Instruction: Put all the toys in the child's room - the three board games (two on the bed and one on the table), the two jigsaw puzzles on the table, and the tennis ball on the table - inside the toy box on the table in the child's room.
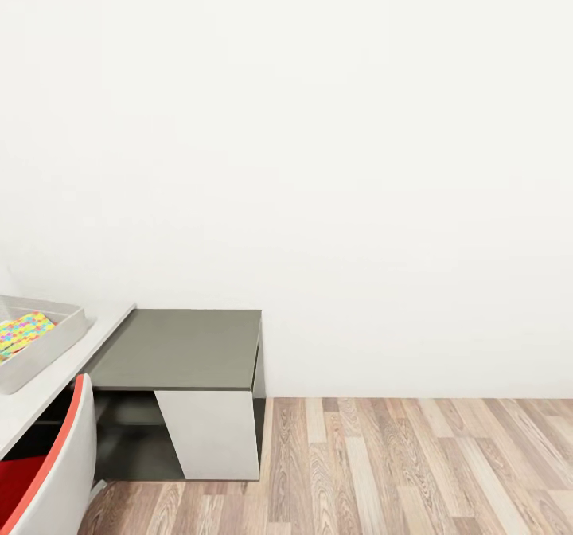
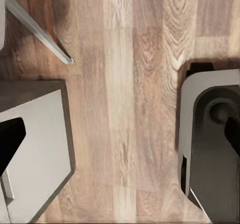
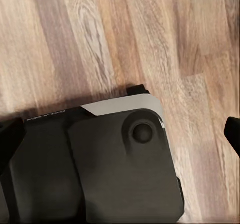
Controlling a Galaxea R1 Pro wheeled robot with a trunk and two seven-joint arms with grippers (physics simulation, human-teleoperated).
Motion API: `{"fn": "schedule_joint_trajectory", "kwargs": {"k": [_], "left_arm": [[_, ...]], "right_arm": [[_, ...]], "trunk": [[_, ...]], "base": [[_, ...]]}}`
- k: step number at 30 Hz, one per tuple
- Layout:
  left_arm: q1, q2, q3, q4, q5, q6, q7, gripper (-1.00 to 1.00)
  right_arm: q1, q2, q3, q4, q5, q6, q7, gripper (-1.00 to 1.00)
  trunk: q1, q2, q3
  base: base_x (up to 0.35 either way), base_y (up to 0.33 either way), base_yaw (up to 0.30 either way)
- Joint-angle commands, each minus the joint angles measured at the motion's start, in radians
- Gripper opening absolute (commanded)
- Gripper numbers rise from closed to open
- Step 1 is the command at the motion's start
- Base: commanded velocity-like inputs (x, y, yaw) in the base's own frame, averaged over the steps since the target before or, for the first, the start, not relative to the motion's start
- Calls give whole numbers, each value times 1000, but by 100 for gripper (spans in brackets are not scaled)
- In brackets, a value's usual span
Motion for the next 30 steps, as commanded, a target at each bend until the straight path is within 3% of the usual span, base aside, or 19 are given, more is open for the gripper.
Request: {"fn": "schedule_joint_trajectory", "kwargs": {"k": [1, 5, 10, 23, 30], "left_arm": [[1, -4, -8, 2, 10, -2, 6, 100], [19, -33, -5, 3, 43, -3, 15, 100], [47, -52, -6, 2, 56, -3, 15, 100], [62, -60, -5, -4, 57, -9, 13, 100], [63, -59, -7, -4, 55, -9, 13, 100]], "right_arm": [[5, -2, 8, 0, -10, -10, -3, 100], [30, -9, 6, 0, -15, -41, -4, 100], [39, -11, 6, 0, -14, -49, -3, 100], [43, -1, 10, 6, -11, -51, -2, 100], [43, -10, 8, 8, -9, -50, -3, 100]], "trunk": [[1, -2, -2], [1, -2, -2], [1, -2, -2], [1, -2, -2], [1, -2, -2]], "base": [[0, 0, 0], [0, 0, 0], [0, 0, 0], [0, 0, 0], [0, 0, 0]]}}
